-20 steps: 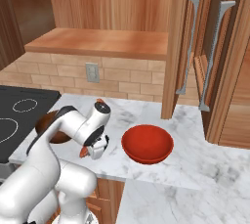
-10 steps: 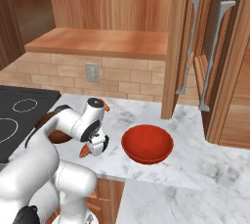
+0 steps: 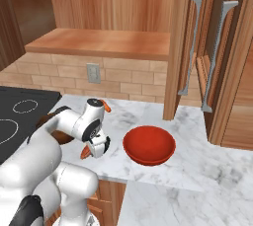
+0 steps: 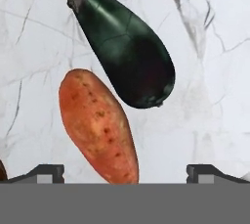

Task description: Pick both bowls and place them on the counter. Then place the sweet potato in one bowl and place the eggplant in the other bowl.

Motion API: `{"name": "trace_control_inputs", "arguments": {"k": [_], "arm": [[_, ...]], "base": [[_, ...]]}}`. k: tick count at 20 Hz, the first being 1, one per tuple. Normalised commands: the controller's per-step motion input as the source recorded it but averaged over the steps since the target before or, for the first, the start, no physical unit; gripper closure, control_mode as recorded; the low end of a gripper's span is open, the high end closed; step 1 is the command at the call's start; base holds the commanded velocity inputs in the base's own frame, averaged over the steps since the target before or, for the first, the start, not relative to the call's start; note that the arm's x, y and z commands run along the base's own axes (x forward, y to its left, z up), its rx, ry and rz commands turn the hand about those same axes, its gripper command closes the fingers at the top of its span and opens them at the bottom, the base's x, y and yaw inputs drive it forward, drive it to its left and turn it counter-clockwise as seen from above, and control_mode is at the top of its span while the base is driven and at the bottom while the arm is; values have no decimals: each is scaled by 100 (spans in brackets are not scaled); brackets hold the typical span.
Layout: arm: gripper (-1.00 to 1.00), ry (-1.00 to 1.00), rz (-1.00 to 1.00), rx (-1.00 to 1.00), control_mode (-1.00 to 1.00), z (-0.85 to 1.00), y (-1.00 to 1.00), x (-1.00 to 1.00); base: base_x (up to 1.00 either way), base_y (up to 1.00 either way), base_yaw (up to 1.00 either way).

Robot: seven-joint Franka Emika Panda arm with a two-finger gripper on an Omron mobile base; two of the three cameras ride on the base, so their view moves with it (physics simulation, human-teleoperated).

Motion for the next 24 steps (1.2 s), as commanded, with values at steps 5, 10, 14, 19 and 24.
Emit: {"name": "trace_control_inputs", "arguments": {"k": [5, 10, 14, 19, 24], "arm": [[-100, 0, 0, 0, -100, -12, 0, 0], [-100, 0, 0, 0, -100, -16, 4, 0], [-100, 0, 0, 0, -100, -8, 6, 0], [-100, 0, 0, 0, -100, -7, 7, 0], [-100, 0, 0, 0, -100, -17, 5, 0]], "base": [[0, 0, 0], [0, 0, 0], [0, 0, 0], [0, 0, 0], [0, 0, 0]]}}
